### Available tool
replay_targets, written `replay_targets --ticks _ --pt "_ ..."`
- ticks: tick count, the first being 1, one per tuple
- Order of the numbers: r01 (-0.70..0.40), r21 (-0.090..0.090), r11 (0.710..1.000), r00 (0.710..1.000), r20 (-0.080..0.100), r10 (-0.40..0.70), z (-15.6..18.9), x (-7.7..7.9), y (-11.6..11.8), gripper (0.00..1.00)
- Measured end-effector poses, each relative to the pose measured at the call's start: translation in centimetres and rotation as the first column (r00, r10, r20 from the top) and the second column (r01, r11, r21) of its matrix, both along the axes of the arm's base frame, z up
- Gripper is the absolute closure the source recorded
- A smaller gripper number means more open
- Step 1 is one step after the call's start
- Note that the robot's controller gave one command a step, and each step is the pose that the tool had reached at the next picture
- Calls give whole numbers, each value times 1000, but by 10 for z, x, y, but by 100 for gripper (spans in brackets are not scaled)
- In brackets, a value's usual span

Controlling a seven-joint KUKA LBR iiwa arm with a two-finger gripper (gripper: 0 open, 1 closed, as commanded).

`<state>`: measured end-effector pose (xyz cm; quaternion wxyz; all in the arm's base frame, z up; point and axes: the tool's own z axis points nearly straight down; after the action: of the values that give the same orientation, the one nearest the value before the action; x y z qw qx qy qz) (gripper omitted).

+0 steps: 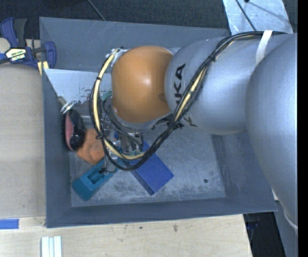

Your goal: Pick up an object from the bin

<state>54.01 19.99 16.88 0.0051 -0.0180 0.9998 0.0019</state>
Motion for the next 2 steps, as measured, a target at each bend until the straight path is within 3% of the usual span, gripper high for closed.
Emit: replay_targets --ticks 1,2 --pt "-74 -6 997 997 -12 74 -33 0 -16 0" --pt "-103 -3 995 995 -7 103 -39 11 -19 0"
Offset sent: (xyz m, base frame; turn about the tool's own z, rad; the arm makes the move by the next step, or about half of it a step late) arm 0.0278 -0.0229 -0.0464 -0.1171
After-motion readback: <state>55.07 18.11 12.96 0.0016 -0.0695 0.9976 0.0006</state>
